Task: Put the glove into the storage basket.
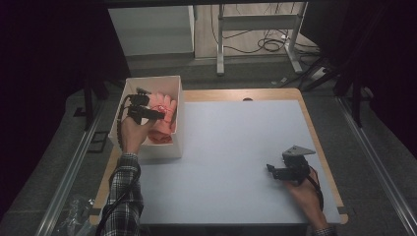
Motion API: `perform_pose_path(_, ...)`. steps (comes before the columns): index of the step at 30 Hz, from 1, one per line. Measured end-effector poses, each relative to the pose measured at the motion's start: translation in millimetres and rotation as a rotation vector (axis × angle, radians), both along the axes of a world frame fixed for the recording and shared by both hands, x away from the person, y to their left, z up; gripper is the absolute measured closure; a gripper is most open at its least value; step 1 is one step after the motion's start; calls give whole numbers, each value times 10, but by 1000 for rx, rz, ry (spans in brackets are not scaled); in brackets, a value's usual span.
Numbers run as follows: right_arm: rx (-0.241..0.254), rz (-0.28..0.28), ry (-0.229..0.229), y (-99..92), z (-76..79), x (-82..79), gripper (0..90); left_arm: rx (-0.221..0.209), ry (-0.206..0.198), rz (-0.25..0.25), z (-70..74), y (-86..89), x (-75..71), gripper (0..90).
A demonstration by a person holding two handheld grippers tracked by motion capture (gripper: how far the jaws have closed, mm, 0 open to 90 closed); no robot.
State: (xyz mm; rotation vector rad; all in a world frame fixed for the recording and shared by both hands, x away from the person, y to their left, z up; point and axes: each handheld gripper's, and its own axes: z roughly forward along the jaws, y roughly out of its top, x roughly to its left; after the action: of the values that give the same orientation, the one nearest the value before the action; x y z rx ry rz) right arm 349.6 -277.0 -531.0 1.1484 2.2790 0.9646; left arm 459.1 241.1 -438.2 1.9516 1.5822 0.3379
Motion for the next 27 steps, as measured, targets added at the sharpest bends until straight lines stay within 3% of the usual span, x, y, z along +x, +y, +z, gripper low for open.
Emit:
perform_pose_path(15,0,0,0,1,0,0,219,60,-60,-5,82,-37,-168,142)
perform_pose_path(27,-1,0,-1,1,0,-1,219,71,-96,-36,125,-47,-336,37)
